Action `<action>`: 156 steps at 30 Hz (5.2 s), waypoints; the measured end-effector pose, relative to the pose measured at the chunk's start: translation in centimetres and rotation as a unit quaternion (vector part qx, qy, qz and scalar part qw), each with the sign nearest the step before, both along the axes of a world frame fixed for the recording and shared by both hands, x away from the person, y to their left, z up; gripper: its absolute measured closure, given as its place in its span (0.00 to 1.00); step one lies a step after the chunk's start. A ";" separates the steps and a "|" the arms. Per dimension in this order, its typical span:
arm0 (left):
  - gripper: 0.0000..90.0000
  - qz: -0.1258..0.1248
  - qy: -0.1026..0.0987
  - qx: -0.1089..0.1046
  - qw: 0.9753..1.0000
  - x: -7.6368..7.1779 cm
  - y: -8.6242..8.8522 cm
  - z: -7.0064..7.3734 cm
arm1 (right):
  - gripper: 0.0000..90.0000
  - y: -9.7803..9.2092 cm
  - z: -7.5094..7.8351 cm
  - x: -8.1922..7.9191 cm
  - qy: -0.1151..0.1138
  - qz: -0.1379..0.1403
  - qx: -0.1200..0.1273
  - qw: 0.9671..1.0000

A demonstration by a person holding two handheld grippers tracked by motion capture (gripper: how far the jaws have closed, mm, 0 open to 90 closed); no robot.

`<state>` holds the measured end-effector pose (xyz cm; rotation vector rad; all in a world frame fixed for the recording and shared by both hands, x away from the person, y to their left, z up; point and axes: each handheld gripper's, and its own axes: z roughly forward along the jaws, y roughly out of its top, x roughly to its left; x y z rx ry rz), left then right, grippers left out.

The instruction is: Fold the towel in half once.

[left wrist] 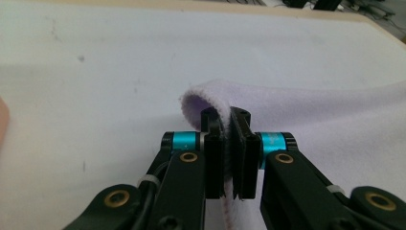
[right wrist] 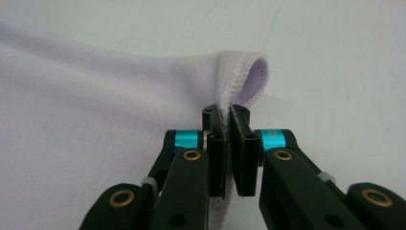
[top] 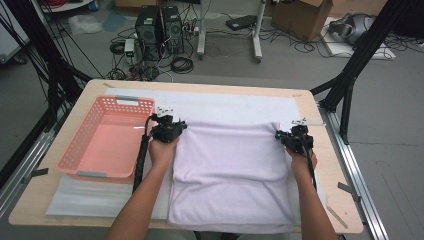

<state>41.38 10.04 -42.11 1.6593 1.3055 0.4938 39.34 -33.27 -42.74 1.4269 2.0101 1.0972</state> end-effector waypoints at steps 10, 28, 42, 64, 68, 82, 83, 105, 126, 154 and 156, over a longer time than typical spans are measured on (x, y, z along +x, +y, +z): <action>0.94 -0.001 -0.021 0.003 1.000 4.4 -0.1 1.3 | 0.96 -0.1 1.2 4.1 -0.025 -0.017 0.001 1.000; 0.65 -0.024 0.004 -0.003 1.000 6.6 0.0 0.5 | 0.79 0.8 0.6 7.2 -0.010 -0.035 0.003 0.999; 0.62 -0.075 -0.025 -0.015 0.997 2.0 0.0 1.5 | 0.75 -0.2 3.4 3.0 -0.022 -0.010 -0.005 1.000; 0.57 -0.127 -0.035 0.001 0.991 -8.8 1.1 -0.6 | 0.73 -0.1 2.3 -7.9 -0.028 0.042 -0.017 0.999; 0.61 -0.138 -0.023 0.008 0.990 -10.9 1.9 -1.3 | 0.74 -0.2 1.2 -10.2 -0.017 0.050 -0.033 0.998; 0.62 -0.161 0.013 0.015 0.987 -16.5 2.5 -2.7 | 0.74 -0.1 -0.8 -16.4 0.014 0.079 -0.015 0.997; 0.62 -0.163 0.018 0.019 0.986 -16.7 2.2 -2.8 | 0.74 0.0 -1.0 -16.7 0.021 0.081 -0.018 0.996; 0.98 -0.158 0.011 0.039 0.987 -19.5 2.9 -1.9 | 0.90 -0.4 -0.3 -19.5 0.050 0.107 -0.030 0.992; 0.94 -0.118 0.048 0.037 0.991 -18.9 2.7 -3.2 | 0.98 -0.3 -1.7 -17.6 0.050 0.043 -0.034 0.997; 0.54 -0.131 0.017 -0.004 0.991 -20.1 3.9 -2.4 | 0.91 -0.3 -2.0 -17.3 0.058 0.045 0.011 0.997; 0.53 -0.129 0.014 -0.007 0.992 -19.9 3.9 -2.3 | 0.97 -0.1 -1.8 -17.3 0.052 0.047 -0.010 0.997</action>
